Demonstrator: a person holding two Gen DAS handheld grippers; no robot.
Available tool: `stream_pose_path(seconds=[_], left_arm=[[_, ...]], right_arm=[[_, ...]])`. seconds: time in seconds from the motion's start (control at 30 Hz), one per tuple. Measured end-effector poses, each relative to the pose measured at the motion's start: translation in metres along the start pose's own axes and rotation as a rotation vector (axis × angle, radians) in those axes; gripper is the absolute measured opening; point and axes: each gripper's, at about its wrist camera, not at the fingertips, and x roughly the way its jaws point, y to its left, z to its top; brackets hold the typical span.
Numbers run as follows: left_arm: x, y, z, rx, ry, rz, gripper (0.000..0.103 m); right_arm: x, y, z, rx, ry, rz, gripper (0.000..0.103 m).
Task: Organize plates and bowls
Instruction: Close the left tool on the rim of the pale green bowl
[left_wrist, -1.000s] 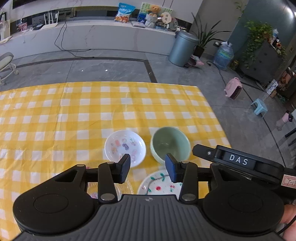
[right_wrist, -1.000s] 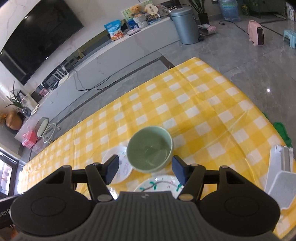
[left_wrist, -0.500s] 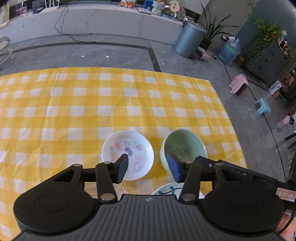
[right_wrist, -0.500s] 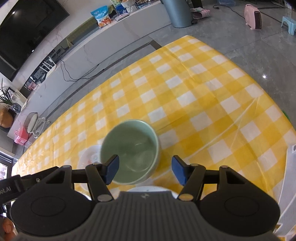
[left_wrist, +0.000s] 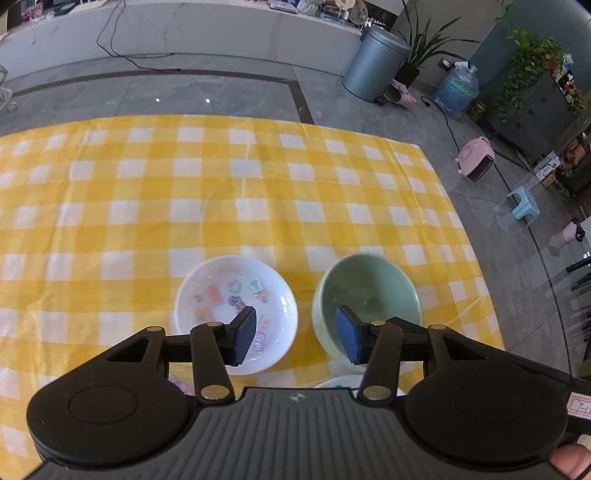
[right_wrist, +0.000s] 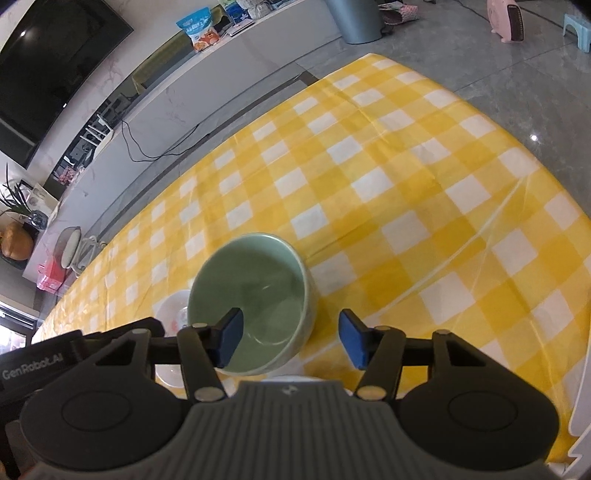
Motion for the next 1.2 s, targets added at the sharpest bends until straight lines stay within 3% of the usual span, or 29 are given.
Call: stream_pose_path(seconds=[0.3, 0.53, 0.97, 1.2], left_arm=[[0.025, -0.019, 0.002, 0.035, 0.030, -0.015, 0.055], [0.041, -0.029, 0.005, 0.066, 0.038, 0.023, 0.041], [0.059, -0.045, 0.003, 0.138, 0.038, 0.155, 0.012], [0.056, -0.055, 0.000, 0.177, 0.020, 0.195, 0.012]], right_arm=[[0.001, -0.011, 0.002, 0.031, -0.028, -0.019, 0.042], [0.013, -0.015, 0.001, 0.034, 0.000, -0.027, 0.037], [0.031, -0.024, -0.002, 0.120, 0.075, 0.072, 0.024], [0.031, -0.021, -0.005, 0.117, 0.070, 0.058, 0.018]])
